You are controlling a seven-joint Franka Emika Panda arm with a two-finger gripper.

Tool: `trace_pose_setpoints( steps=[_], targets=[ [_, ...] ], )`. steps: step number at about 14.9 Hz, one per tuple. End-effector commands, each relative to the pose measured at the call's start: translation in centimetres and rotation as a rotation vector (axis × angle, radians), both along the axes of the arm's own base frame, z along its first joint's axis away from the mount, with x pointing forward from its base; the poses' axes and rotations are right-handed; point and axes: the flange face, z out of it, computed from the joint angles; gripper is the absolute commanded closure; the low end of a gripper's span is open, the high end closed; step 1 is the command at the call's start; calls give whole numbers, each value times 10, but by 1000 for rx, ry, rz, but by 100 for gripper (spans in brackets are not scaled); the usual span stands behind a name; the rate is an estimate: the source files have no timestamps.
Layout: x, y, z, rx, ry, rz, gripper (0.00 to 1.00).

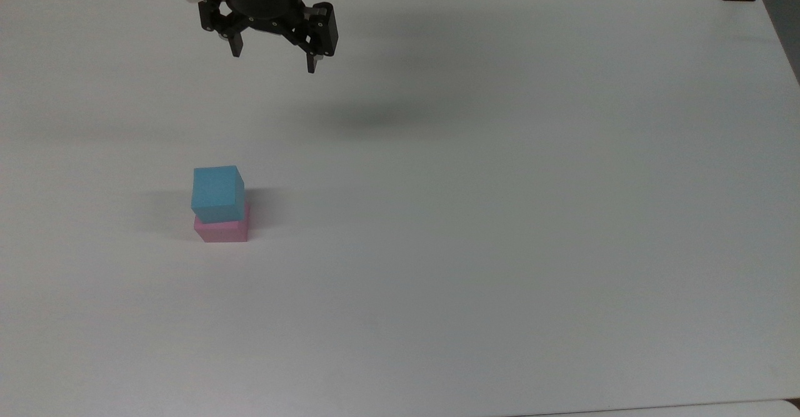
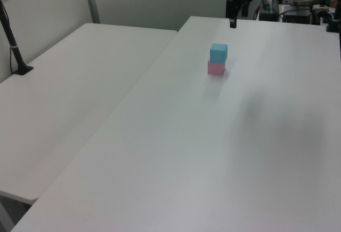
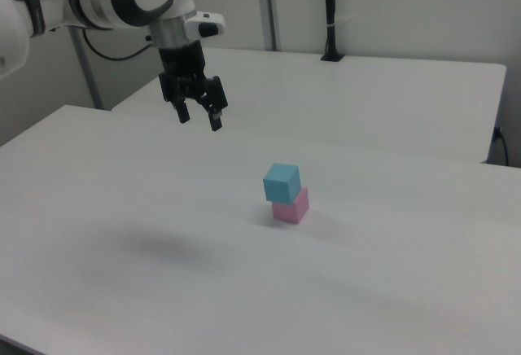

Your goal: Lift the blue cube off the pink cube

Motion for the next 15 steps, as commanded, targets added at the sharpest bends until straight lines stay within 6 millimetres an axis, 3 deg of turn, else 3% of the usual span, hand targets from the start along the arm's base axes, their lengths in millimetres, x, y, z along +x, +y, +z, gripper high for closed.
trace_pose_setpoints(
  steps=[1, 11, 15],
  targets=[
    [-11, -2, 4, -2, 8, 1, 0],
    [-10, -1, 2, -2, 10, 3, 0],
    [2, 1, -6, 0, -27, 80, 0]
  ],
)
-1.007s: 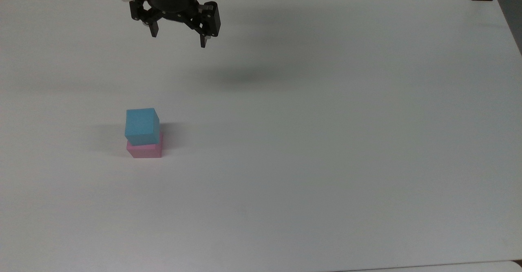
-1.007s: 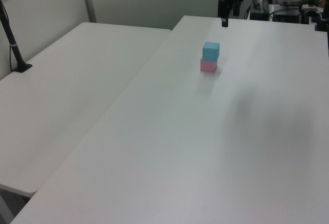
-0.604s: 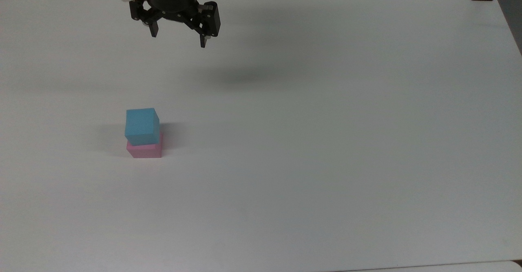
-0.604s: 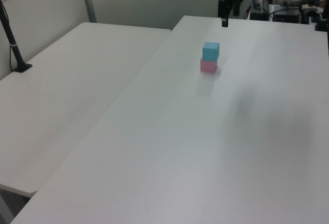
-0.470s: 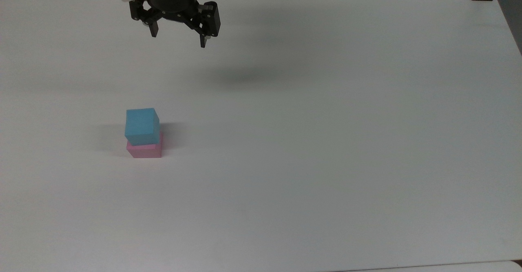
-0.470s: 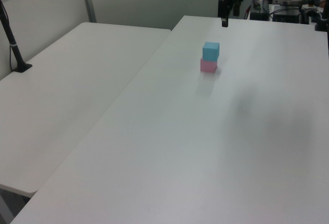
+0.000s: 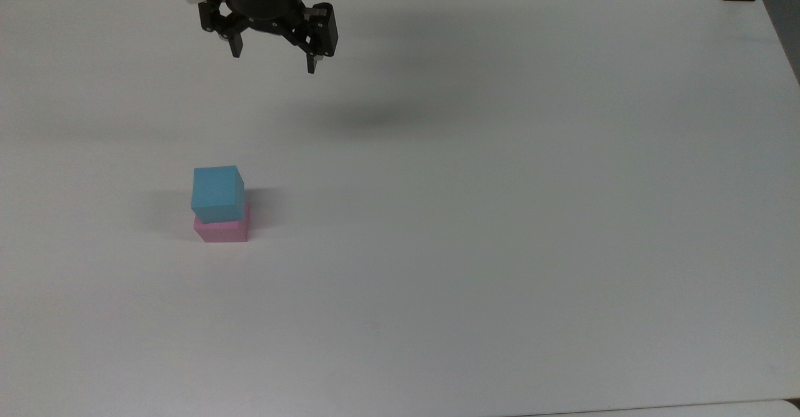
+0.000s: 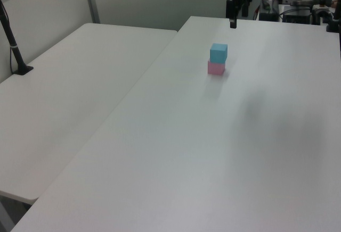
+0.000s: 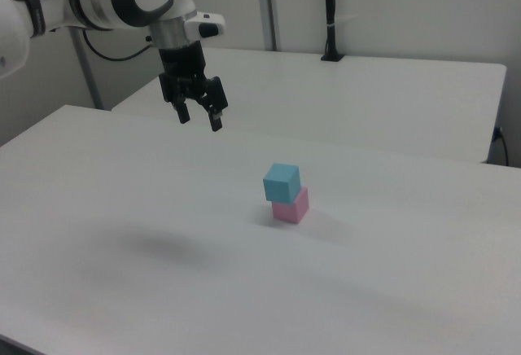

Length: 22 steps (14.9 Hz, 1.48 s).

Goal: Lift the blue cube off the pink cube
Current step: 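Lower the gripper onto the light-blue cube and close on it, then lift the light-blue cube off the pink cube and set it beside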

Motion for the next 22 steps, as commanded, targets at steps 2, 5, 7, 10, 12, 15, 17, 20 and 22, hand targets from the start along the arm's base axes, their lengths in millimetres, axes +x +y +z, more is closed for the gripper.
trace_pose_setpoints(
  steps=[2, 5, 7, 10, 12, 15, 17, 20, 22],
  targets=[
    [11, -2, -17, -5, -32, 133, 0],
    [31, -25, -49, -20, -49, 147, 0],
    [44, -48, -73, -35, -63, 138, 0],
    [57, -79, -113, -48, -58, 163, 0],
    [67, -82, -143, -57, -59, 167, 0],
    [77, -86, -168, -64, -80, 162, 0],
    [79, -85, -173, -61, -88, 157, 7],
    [78, -86, -169, -57, -93, 157, 62],
    [77, -82, -160, -54, -98, 162, 70]
  ],
)
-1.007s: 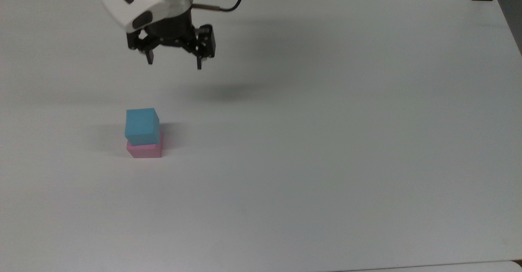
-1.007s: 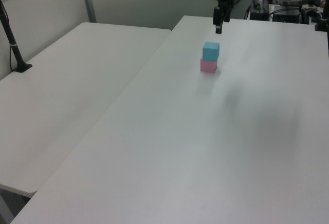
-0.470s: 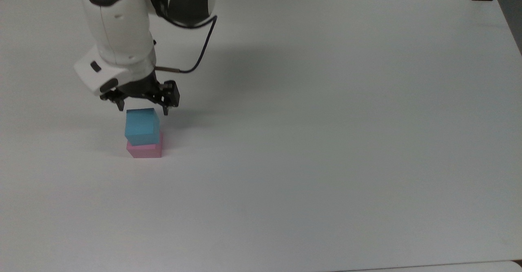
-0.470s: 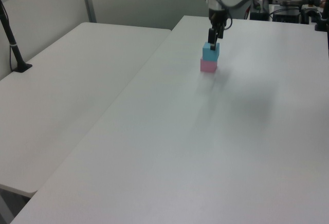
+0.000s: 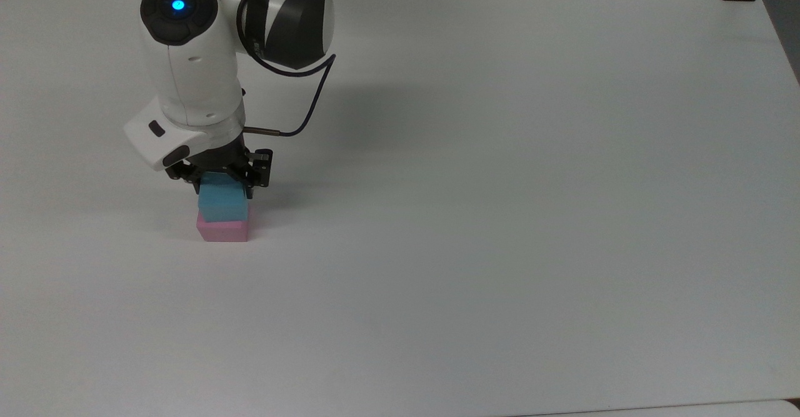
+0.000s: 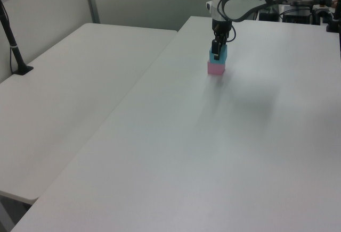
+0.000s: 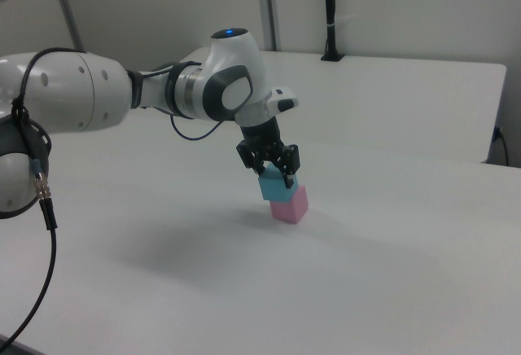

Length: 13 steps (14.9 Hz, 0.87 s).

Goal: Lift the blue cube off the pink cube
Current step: 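Lift the light-blue cube off the pink cube and set it beside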

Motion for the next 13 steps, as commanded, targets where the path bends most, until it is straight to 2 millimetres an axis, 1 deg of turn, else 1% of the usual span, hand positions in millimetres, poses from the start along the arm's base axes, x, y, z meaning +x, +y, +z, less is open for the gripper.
trace_pose_setpoints(
  steps=[1, 2, 3, 6, 8, 10, 11, 12, 13],
  targets=[
    [-2, 13, 19, 2, -19, 24, 70],
    [-3, 22, 25, 4, -23, 35, 70],
    [-2, 46, 25, 10, -10, 52, 70],
    [0, 109, 13, 18, 8, 49, 69],
    [-2, 141, 2, 22, 14, 41, 68],
    [-3, 165, -5, 25, 19, 37, 67],
    [-4, 172, -8, 27, 22, 34, 63],
    [-5, 185, -17, 25, 34, 37, 63],
    [-8, 199, -23, 26, 40, 33, 61]
  ],
)
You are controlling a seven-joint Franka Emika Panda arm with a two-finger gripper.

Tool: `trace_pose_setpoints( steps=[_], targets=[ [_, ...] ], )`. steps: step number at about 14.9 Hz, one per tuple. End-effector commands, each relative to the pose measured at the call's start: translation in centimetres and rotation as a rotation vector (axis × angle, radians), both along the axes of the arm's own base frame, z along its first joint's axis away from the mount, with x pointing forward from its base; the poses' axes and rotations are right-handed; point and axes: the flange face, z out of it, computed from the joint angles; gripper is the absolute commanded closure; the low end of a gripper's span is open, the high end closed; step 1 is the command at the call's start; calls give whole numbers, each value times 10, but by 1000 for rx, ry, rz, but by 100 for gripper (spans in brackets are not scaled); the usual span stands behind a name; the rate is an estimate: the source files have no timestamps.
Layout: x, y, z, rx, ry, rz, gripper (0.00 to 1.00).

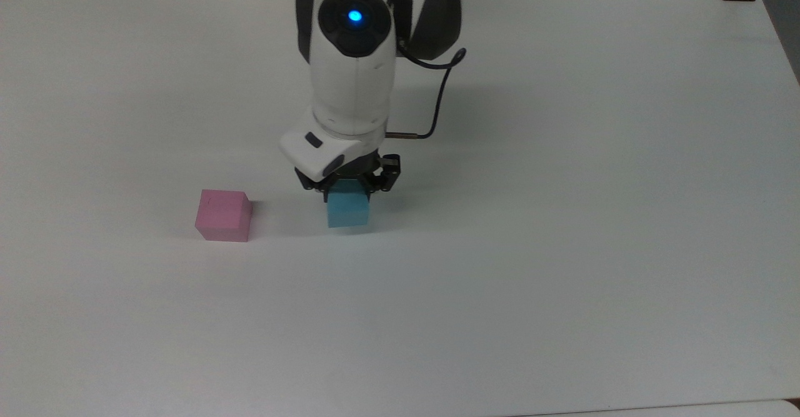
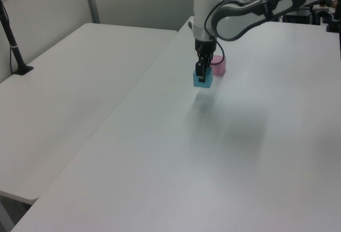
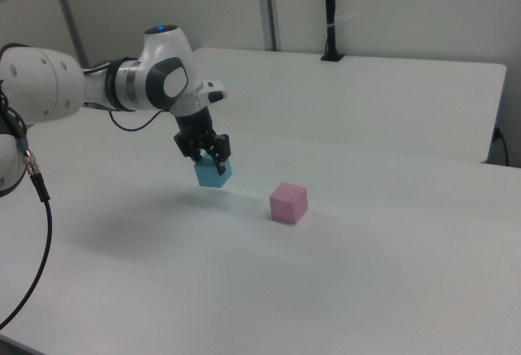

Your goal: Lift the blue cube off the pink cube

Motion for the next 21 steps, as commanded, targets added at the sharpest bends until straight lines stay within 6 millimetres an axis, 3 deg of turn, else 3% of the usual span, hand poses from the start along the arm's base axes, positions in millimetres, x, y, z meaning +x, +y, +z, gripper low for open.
trace_pose_setpoints(
  steps=[1, 3, 4, 8, 12, 16, 18, 21],
  targets=[
    [-10, 29, -20, -7, 33, -35, 51],
    [-10, 31, -29, -8, 28, -44, 28],
    [-11, 34, -30, -7, 31, -41, 1],
    [-19, 30, 13, -4, 29, -49, 0],
    [-51, 9, 96, -12, 72, -75, 0],
    [-82, -29, 156, 7, 103, -53, 0],
    [-91, -47, 171, 13, 111, -58, 0],
    [-95, -54, 180, 17, 99, -69, 0]
  ],
)
